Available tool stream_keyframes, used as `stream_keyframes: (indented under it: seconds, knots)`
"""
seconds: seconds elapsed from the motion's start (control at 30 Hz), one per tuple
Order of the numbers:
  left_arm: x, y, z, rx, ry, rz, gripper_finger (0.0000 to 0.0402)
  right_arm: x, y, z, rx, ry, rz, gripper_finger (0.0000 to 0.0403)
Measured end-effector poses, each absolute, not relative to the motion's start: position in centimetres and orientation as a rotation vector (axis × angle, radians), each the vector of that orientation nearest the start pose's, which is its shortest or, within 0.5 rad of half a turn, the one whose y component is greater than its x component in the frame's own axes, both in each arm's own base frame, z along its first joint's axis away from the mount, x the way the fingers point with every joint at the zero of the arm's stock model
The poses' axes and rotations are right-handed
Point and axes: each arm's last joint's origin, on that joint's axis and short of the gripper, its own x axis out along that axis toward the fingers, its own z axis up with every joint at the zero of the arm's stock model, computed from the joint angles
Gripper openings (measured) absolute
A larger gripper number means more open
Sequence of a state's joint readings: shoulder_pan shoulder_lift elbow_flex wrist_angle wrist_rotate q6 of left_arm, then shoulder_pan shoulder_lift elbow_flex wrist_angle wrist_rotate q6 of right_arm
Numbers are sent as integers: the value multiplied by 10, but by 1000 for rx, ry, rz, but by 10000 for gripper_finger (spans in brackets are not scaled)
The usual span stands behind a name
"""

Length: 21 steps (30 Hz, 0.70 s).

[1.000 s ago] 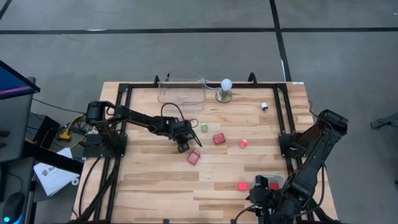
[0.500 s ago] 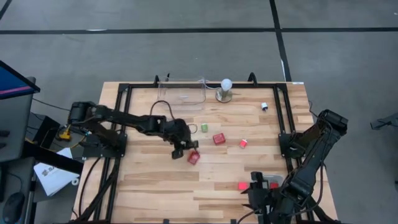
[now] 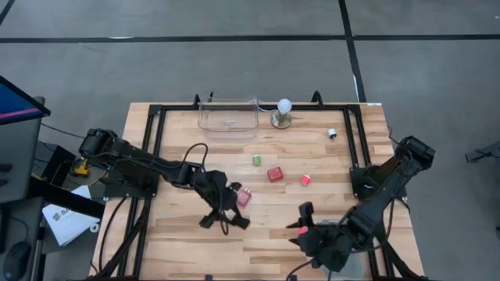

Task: Pick & Place Office items
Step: Put the black digital clock into the gray bin

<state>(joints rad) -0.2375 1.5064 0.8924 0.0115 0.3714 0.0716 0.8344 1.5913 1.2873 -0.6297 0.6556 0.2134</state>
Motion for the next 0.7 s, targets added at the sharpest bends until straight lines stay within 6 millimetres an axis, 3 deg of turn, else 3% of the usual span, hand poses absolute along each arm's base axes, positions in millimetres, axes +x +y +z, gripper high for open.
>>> stream_keyframes:
  seconds: [0.27, 0.47, 0.7]
  knots:
    - [317, -84, 223, 21, 466, -654, 155, 257, 228, 289, -672, 570, 168, 206]
    - [325, -87, 223, 21, 368, -707, 153, 267, 216, 289, -690, 581, 139, 229]
    - [332, -89, 221, 24, 310, -707, 158, 281, 208, 294, -689, 527, 180, 218]
